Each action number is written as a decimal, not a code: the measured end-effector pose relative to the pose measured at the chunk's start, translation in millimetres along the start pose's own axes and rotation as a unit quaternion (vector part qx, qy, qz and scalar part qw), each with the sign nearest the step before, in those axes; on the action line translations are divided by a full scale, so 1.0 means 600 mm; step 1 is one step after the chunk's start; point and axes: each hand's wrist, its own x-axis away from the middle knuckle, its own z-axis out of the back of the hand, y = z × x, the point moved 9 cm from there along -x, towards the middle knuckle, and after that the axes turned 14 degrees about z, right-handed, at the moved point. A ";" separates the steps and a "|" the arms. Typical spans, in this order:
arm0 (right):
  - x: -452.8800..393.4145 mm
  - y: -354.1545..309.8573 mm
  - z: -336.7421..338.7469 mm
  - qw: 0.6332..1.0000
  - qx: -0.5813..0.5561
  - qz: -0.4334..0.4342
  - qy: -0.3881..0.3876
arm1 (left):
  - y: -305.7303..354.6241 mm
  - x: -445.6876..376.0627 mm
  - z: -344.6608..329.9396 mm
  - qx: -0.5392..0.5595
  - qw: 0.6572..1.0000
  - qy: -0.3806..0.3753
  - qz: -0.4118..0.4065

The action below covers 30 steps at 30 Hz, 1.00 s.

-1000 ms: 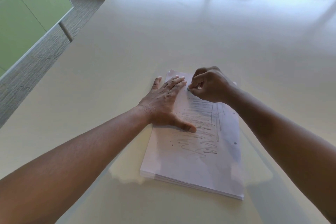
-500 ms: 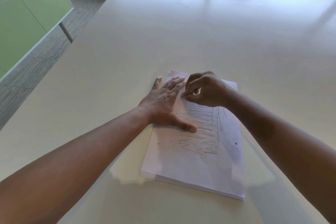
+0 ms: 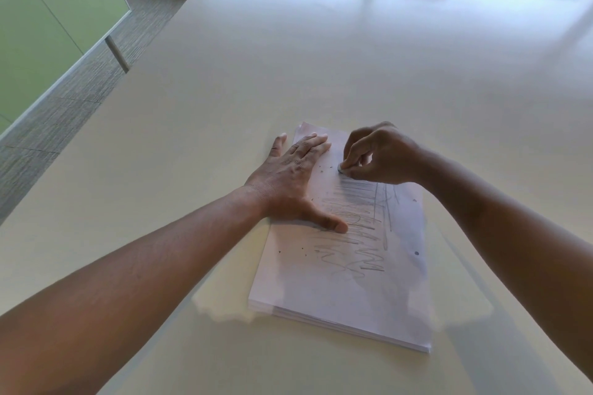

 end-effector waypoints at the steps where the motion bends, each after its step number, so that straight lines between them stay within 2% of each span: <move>1: -0.002 0.002 0.002 1.000 0.003 -0.003 -0.003 | 0.000 0.001 0.000 0.002 1.000 0.000 0.000; 5: -0.010 0.018 0.020 0.998 0.033 -0.015 0.052 | 0.000 0.002 0.001 0.005 1.000 0.002 -0.003; 7: -0.007 0.016 0.018 0.998 0.033 -0.014 0.053 | 0.000 0.001 0.002 0.002 1.000 0.005 -0.004; 13: 0.003 -0.030 -0.014 0.998 -0.004 0.041 -0.057 | 0.000 0.001 0.000 0.001 1.000 0.003 -0.004; 20: -0.007 0.013 0.020 0.997 0.031 -0.017 0.064 | 0.000 -0.001 0.000 0.002 1.000 0.003 -0.005; 22: -0.005 0.007 0.015 0.998 0.030 -0.011 0.050 | 0.000 -0.001 0.000 0.005 1.000 0.003 -0.005; 27: 0.011 -0.041 -0.018 0.998 -0.001 0.052 -0.042 | 0.000 0.000 -0.001 0.003 1.000 0.001 -0.004; 30: 0.010 -0.036 -0.015 0.998 0.002 0.049 -0.025 | 0.001 0.001 -0.001 0.000 1.000 0.000 -0.003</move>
